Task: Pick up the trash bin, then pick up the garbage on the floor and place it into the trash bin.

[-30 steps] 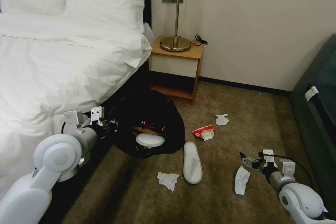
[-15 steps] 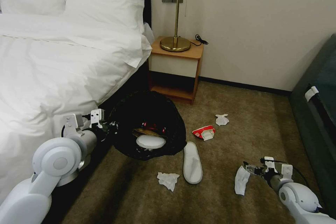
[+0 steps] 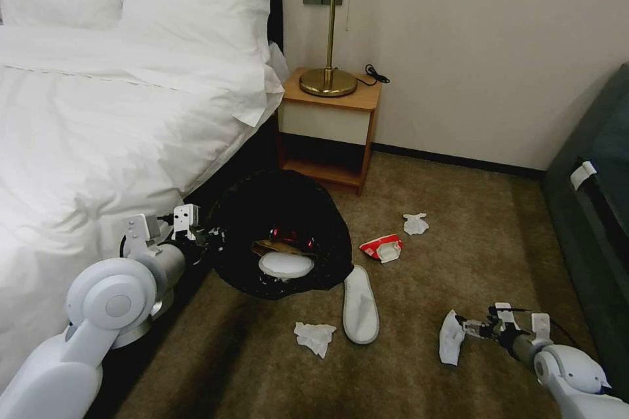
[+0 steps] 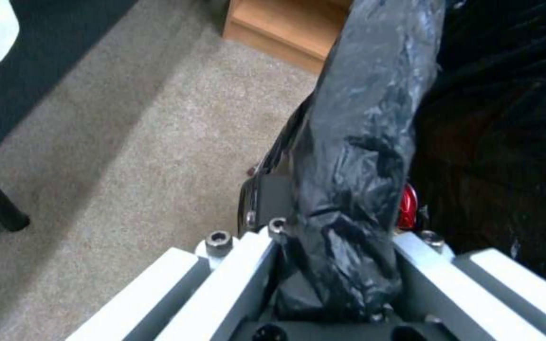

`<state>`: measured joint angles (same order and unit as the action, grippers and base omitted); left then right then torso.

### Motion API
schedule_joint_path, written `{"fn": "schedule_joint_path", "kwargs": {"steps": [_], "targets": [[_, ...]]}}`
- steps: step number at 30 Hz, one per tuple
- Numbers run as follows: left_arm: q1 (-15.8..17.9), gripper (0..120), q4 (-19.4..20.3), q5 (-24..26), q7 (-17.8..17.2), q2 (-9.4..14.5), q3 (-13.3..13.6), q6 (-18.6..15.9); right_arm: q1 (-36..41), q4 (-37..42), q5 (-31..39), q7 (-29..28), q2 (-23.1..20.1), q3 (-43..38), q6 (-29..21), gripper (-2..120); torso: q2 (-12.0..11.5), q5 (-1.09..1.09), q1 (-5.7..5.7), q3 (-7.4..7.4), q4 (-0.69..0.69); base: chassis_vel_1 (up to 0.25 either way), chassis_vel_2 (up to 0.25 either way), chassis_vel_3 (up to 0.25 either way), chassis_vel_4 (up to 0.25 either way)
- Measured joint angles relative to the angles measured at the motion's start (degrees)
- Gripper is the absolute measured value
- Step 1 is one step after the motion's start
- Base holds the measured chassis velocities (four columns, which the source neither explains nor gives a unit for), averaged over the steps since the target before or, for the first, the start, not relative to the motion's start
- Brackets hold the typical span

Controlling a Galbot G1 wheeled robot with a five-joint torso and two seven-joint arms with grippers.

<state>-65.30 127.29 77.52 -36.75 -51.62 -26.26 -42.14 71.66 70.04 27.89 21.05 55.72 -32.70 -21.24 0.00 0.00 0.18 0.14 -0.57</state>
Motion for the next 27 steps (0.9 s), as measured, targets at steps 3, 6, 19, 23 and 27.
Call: {"fn": "schedule_joint_path", "kwargs": {"steps": [3,6,19,23,27], "targets": [[-0.2,1,0.1,-0.1,0.1,0.0,0.0,0.0,-0.2,-1.1,-0.7,1.3,0.0,0.1,0.3,100,0.0,0.00,0.00,0.00,0.00,0.000,0.000,0.000,0.000],[-0.2,1,0.1,-0.2,0.1,0.0,0.0,0.0,-0.3,-1.5,-1.0,1.6,0.0,0.1,0.4,100,0.0,-0.01,0.00,0.00,0.00,0.000,0.000,0.000,0.000],[-0.5,1,0.3,-0.8,0.5,-0.6,0.3,0.0,0.1,-1.5,-5.1,7.1,0.2,1.0,2.0,100,0.0,-0.02,0.00,0.00,0.00,0.000,0.000,0.000,0.000],[-0.6,1,0.4,-0.9,0.5,-0.6,0.3,0.0,0.0,-1.2,-5.2,6.7,0.7,2.3,1.6,100,0.0,-0.01,0.00,0.00,0.00,0.000,0.000,0.000,0.000],[-0.7,1,0.4,-0.9,0.6,-0.5,0.2,0.0,-0.9,-2.5,-5.4,5.9,1.4,3.0,1.9,100,0.0,0.01,0.00,0.00,0.00,0.000,0.000,0.000,0.000]]}}
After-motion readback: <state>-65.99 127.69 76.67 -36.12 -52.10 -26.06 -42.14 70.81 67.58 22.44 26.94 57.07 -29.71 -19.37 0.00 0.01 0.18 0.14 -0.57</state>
